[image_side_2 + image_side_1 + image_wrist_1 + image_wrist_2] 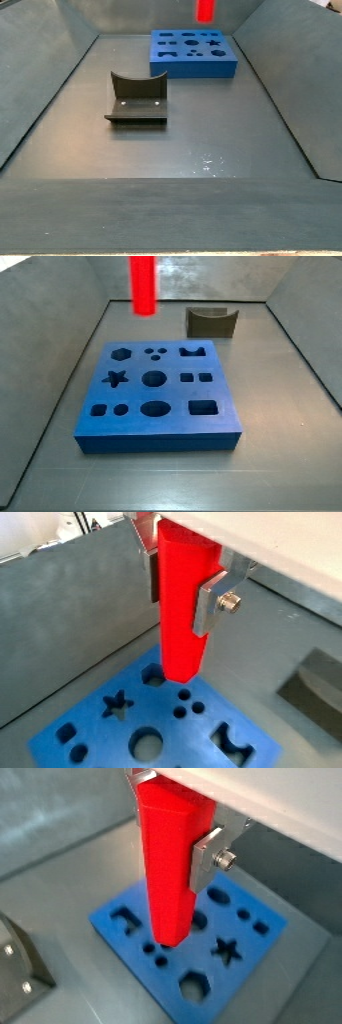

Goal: Pick up the hexagon object. Move up. Move to above the board. Insert the hexagon object.
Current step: Insert the hexagon object.

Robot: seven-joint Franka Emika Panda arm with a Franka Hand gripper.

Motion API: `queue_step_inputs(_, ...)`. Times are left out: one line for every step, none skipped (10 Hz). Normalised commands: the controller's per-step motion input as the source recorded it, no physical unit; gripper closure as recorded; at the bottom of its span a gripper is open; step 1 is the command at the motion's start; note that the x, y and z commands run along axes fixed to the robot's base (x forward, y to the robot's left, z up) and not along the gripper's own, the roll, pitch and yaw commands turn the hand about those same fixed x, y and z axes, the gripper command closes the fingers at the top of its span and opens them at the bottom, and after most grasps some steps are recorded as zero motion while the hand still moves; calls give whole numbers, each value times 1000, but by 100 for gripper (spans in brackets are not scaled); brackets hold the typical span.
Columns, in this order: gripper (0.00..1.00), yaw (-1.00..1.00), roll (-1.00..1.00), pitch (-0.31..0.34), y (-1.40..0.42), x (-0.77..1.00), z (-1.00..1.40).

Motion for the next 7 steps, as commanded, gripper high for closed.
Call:
queue_step_inputs(100, -6, 0, -227, 320, -1000, -794)
queue_step_inputs(100, -29, -46, -134, 171, -689, -506)
queue_step_inputs(100, 0, 0, 0, 17, -23, 0)
queue_step_inputs(100, 0, 59, -7, 0, -360, -331)
queue_step_inputs(100, -9, 83, -116, -17, -746, -669)
queue_step_inputs(100, -49, 0, -69, -86, -580, -554)
queue_step_inputs(100, 0, 0, 0, 0, 0, -17)
